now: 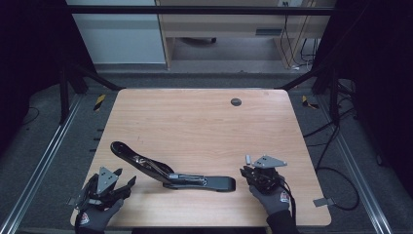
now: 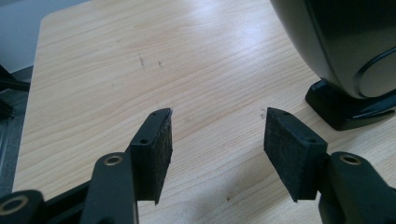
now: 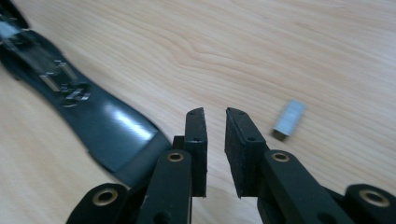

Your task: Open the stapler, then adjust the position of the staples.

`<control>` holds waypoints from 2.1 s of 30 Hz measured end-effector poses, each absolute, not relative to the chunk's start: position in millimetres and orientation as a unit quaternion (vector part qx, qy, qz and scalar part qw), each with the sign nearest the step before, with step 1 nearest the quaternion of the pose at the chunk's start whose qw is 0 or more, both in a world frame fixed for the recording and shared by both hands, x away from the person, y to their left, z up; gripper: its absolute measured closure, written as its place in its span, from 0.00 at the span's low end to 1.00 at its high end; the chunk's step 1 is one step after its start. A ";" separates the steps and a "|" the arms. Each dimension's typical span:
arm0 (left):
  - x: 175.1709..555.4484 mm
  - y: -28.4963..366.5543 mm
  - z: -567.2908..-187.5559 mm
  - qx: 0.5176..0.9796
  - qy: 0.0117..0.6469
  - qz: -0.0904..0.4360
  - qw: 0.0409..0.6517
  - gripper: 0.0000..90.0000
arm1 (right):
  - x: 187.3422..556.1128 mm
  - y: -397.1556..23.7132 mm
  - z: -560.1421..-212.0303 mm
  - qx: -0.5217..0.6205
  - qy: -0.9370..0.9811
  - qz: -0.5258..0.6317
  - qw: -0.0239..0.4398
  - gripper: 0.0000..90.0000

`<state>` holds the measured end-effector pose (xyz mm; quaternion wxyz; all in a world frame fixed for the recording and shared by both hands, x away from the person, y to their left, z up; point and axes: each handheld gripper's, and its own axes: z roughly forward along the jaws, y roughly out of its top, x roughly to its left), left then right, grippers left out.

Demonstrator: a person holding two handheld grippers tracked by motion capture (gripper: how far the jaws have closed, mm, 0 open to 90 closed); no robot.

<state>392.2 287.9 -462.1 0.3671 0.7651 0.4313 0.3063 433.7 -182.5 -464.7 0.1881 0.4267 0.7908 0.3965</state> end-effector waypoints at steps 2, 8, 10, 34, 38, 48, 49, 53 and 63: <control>392.2 287.7 -462.2 0.765 0.432 0.306 0.367 0.47 | 436.6 -188.5 -464.0 0.431 0.790 0.385 0.203 0.87; 393.7 288.4 -463.5 0.766 0.435 0.303 0.364 0.46 | 443.6 -199.1 -464.5 0.450 0.786 0.366 0.214 0.85; 394.3 289.5 -463.9 0.766 0.437 0.302 0.362 0.46 | 445.2 -200.9 -464.3 0.457 0.782 0.366 0.214 0.84; 397.8 291.3 -468.1 0.768 0.446 0.287 0.358 0.44 | 478.0 -200.2 -464.1 0.486 0.774 0.342 0.218 0.79; 398.7 291.7 -468.3 0.768 0.447 0.286 0.357 0.44 | 485.9 -196.7 -463.1 0.488 0.774 0.339 0.217 0.78; 399.0 291.6 -468.5 0.769 0.448 0.284 0.356 0.44 | 499.2 -187.9 -466.2 0.492 0.778 0.329 0.211 0.76; 399.0 291.5 -468.4 0.769 0.448 0.284 0.356 0.44 | 500.1 -187.2 -466.3 0.494 0.778 0.328 0.210 0.76; 399.5 291.7 -468.9 0.769 0.449 0.282 0.357 0.43 | 505.1 -185.7 -467.3 0.496 0.780 0.321 0.208 0.76; 399.4 291.1 -469.5 0.771 0.449 0.281 0.353 0.43 | 514.5 -186.5 -467.7 0.508 0.777 0.310 0.205 0.75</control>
